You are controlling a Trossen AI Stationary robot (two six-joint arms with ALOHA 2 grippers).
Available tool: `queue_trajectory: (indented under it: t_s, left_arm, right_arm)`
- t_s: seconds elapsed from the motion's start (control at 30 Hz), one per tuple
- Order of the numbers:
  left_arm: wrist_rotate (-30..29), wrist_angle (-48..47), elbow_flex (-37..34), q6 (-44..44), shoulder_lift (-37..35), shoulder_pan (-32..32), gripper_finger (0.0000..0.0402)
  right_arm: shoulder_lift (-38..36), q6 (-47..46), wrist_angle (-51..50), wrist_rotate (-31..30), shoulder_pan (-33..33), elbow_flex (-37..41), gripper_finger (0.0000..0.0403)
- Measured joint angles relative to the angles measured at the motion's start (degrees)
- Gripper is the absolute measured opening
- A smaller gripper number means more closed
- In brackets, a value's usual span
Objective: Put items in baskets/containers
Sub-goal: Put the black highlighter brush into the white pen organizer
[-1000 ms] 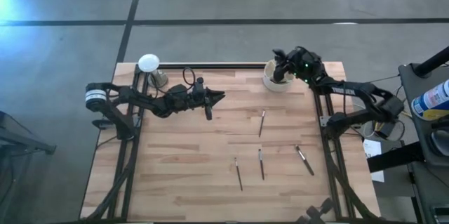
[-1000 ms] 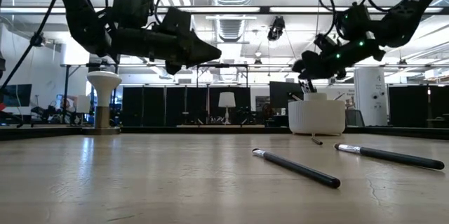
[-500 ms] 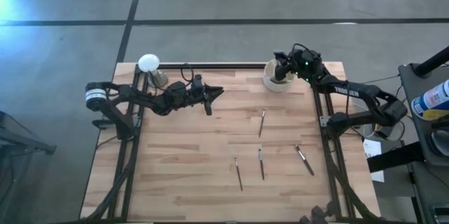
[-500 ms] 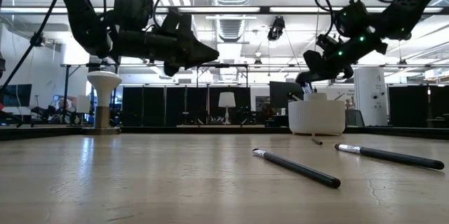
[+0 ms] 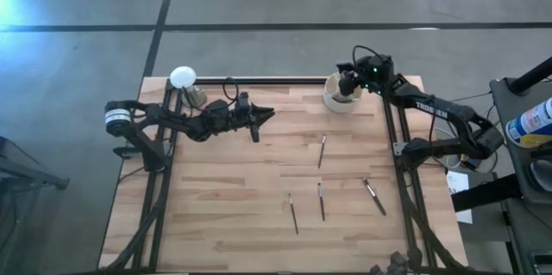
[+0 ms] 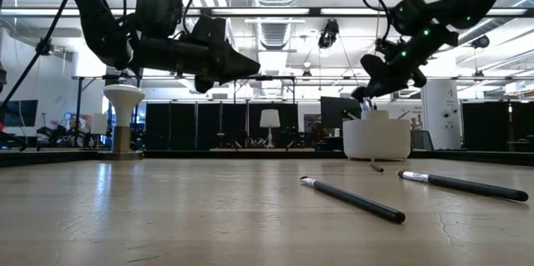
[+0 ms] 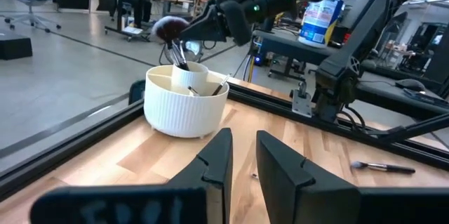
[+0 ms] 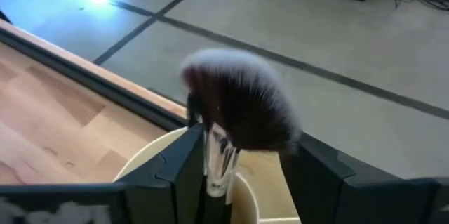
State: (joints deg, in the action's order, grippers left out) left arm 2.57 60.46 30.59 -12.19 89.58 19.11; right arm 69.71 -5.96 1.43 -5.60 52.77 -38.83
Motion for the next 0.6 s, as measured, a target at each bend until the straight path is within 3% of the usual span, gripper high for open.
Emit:
queue_trajectory:
  t_s: [0.13,0.4,0.6]
  left_arm:
    - [0.13,-0.06,-0.02,0.00,0.00,0.00,0.0058]
    - [0.24,-0.06,-0.37,0.00,0.00,0.00,0.0058]
    - [0.28,-0.06,-0.66,0.07,0.00,-0.04,0.0058]
  right_arm:
    - [0.00,0.54,-4.47,-0.03,-0.02,-2.90,0.0145]
    - [0.00,2.23,-14.63,-0.03,0.00,-8.93,0.0036]
    - [0.01,2.43,-17.03,-0.01,0.00,-14.91,0.0052]
